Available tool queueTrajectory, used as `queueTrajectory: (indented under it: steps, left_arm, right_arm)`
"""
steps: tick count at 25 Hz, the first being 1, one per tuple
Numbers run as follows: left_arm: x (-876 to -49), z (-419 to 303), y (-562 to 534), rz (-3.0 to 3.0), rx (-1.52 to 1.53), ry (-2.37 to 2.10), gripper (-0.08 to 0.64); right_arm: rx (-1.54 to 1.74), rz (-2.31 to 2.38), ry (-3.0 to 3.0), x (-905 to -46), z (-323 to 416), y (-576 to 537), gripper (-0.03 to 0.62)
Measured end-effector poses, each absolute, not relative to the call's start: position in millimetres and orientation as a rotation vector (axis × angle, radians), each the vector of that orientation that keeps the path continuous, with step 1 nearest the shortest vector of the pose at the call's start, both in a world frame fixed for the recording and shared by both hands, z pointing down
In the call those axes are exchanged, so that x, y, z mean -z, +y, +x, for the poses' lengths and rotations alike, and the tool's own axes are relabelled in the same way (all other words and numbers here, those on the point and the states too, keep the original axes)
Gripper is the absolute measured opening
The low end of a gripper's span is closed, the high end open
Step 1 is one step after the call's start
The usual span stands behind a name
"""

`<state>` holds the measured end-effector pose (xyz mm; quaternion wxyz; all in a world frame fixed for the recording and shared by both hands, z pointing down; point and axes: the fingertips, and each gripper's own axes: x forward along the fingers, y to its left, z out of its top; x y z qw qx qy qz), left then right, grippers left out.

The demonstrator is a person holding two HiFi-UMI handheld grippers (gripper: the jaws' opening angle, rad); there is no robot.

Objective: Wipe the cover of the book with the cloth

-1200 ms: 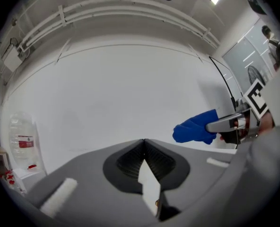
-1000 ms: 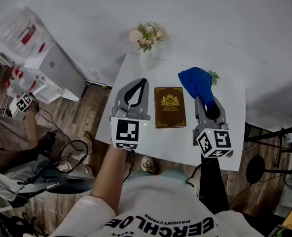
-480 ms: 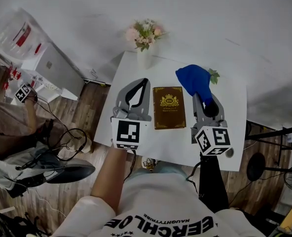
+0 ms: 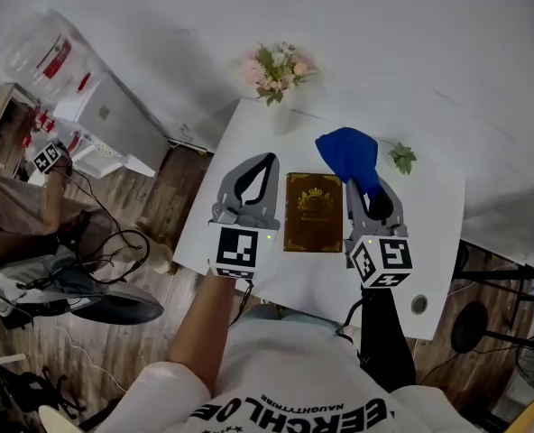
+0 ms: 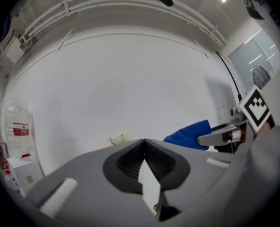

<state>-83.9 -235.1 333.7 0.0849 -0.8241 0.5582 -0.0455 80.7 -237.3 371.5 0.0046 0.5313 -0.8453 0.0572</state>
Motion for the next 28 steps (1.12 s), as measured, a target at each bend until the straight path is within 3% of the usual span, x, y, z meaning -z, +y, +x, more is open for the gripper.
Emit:
queueTrajectory:
  steps: [28]
  left_arm:
    - [-426.7,-129.1,-264.6,-2.585,0.276,1.696,0.058]
  right_arm:
    - [-0.592,1.114,-2.228,-596.1,-39.7,-254.9,0.132]
